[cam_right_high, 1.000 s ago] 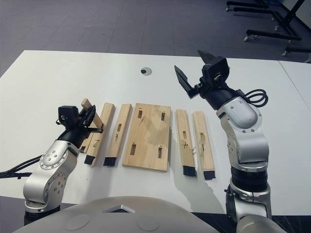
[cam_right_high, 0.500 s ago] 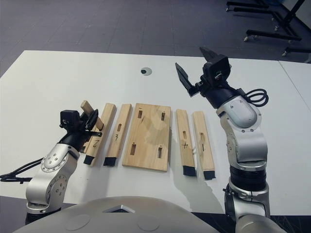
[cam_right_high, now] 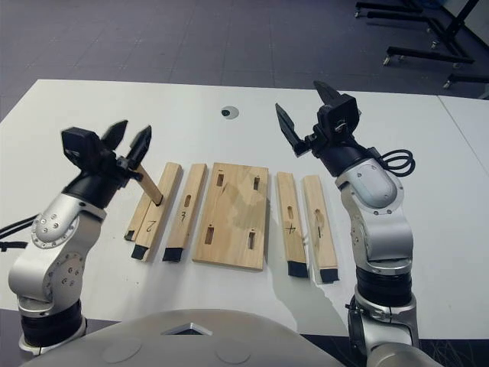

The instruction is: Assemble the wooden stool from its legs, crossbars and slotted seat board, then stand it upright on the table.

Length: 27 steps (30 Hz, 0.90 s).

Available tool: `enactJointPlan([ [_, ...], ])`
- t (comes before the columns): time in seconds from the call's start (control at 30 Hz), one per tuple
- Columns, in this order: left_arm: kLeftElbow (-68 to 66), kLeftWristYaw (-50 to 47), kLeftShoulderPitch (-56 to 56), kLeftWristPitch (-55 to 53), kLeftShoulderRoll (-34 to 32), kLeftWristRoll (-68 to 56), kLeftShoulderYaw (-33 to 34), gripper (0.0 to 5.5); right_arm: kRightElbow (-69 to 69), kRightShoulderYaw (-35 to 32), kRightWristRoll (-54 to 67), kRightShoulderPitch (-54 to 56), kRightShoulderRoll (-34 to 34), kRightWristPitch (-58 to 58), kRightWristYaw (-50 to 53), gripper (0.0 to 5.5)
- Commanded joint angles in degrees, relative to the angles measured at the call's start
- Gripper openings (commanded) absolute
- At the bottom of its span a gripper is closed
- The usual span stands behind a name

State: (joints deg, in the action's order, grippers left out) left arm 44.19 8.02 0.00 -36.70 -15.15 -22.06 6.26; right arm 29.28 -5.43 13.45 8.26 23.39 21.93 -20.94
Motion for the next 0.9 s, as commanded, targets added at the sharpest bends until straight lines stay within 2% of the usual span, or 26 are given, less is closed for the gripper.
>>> enactJointPlan([
  [0.03, -0.1, -0.5, -5.3, -2.9, -1.7, -1.0, 1.8, 2.44, -0.1, 0.7, -0.4, -0.1, -1.1, -0.6, 0.8, 3.89],
  [0.27, -7.9, -0.8, -15.2, -5.2, -1.5, -2.7, 3.7, 2.44, -1.7, 2.8, -1.6, 1.3, -2.7, -2.2, 1.6, 3.89],
  [0.4, -10.5, -1.0, -16.5, -5.9, -1.4, -2.5, 3.4, 2.44, -2.2, 2.9, -1.7, 1.8, -3.1, -2.6, 2.0, 3.89],
  [0.5, -12.9, -0.6, -12.1, -6.2, -0.6, -2.0, 2.2, 2.44, -2.3, 2.6, -1.4, 2.1, -2.8, -2.5, 1.6, 3.89],
  [0.7, -14.7, 1.1, 3.6, -3.9, 1.1, 0.5, -5.8, 2.44, -2.7, 2.2, -0.1, 3.7, -0.9, -1.1, -0.8, 3.89],
  [0.9, -16.2, 0.5, 3.4, -1.4, 1.5, 1.5, -5.7, 2.44, -2.2, 1.7, 1.2, 5.2, -1.1, 0.3, -0.9, 3.89],
])
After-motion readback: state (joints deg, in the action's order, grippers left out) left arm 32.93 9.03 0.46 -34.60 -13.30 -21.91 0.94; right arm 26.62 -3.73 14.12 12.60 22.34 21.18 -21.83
